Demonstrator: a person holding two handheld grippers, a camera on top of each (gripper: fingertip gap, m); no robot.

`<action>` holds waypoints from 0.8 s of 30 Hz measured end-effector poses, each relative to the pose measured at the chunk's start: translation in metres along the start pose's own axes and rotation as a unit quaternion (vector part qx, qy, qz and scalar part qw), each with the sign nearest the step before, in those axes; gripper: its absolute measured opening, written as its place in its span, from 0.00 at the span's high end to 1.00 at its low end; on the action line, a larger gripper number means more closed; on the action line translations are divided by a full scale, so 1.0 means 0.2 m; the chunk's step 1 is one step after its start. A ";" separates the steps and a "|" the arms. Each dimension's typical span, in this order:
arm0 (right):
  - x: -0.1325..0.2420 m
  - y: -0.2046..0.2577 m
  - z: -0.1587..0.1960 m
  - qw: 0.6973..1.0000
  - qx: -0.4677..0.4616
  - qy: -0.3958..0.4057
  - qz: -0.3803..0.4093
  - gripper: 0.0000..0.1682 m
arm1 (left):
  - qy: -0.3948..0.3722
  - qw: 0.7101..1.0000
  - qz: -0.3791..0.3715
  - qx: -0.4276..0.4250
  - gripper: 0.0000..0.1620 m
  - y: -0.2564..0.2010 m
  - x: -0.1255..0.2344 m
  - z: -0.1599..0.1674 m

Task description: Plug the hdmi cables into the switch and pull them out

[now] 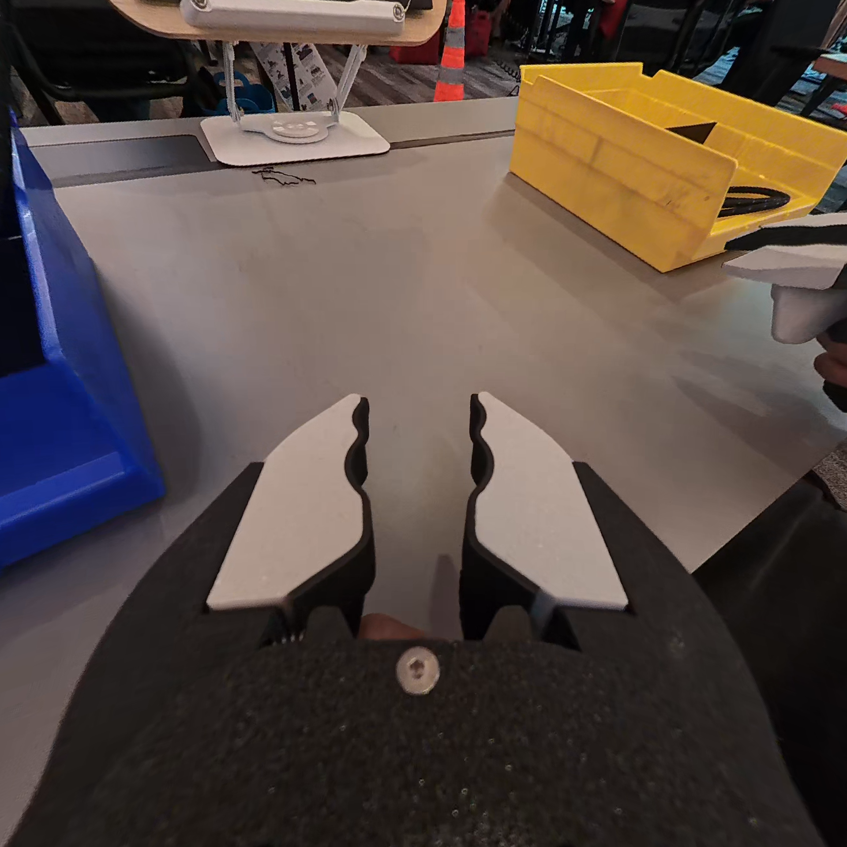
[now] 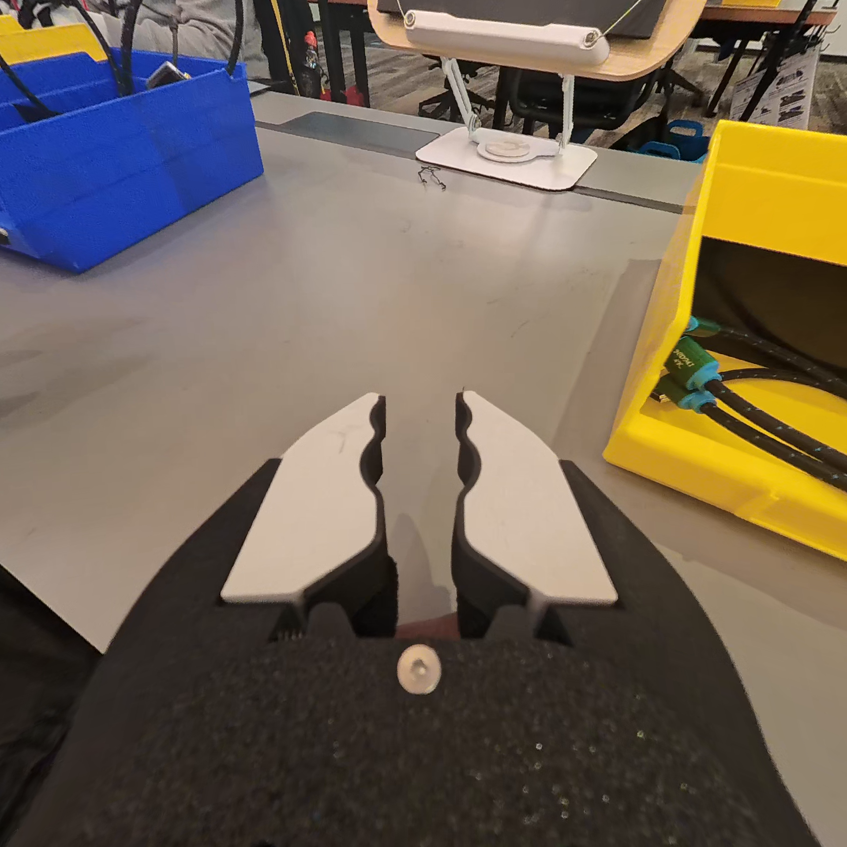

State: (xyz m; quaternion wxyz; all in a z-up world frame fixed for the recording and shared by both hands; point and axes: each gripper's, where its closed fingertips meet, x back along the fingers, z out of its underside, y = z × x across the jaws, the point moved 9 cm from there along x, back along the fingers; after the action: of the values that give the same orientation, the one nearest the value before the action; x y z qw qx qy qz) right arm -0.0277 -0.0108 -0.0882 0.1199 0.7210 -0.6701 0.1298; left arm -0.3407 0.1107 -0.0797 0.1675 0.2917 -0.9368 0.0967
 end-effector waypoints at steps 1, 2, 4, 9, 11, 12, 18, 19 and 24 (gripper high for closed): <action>0.00 0.00 0.00 1.000 0.001 0.001 0.000 0.83 | 0.001 1.000 0.000 0.000 0.74 0.00 0.00 0.00; 0.00 0.00 0.00 1.000 0.002 0.000 0.000 0.83 | 0.003 1.000 -0.001 0.000 0.74 0.00 0.00 0.00; 0.00 0.00 0.00 1.000 0.000 0.001 -0.002 0.83 | 0.008 1.000 -0.001 -0.002 0.74 0.00 -0.01 0.01; -0.01 0.00 0.01 1.000 -0.001 0.008 -0.001 0.83 | 0.021 1.000 0.002 -0.021 0.74 0.01 0.01 -0.01; -0.01 0.00 0.02 1.000 -0.004 0.009 0.000 0.83 | 0.043 0.998 0.022 -0.029 0.78 0.08 0.03 -0.13; -0.02 0.00 0.02 1.000 -0.004 0.013 -0.001 0.83 | 0.055 0.997 0.038 -0.027 0.76 0.14 0.04 -0.22; -0.01 0.02 0.01 1.000 0.005 0.011 -0.009 0.83 | 0.176 0.970 -0.046 -0.160 0.71 0.76 -0.07 -0.74; -0.01 0.03 0.01 1.000 0.011 0.012 -0.006 0.83 | 0.205 0.960 -0.064 -0.179 0.71 0.87 -0.15 -0.77; 0.00 0.00 0.03 0.999 0.027 0.015 0.014 0.83 | 0.333 0.909 -0.052 -0.246 0.67 1.17 -0.54 -0.71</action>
State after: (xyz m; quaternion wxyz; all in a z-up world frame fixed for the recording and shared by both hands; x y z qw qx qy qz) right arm -0.0283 -0.0125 -0.0936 0.1085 0.7123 -0.6747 0.1599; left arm -0.3560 0.3964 -0.0086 0.5409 0.2400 -0.8043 -0.0536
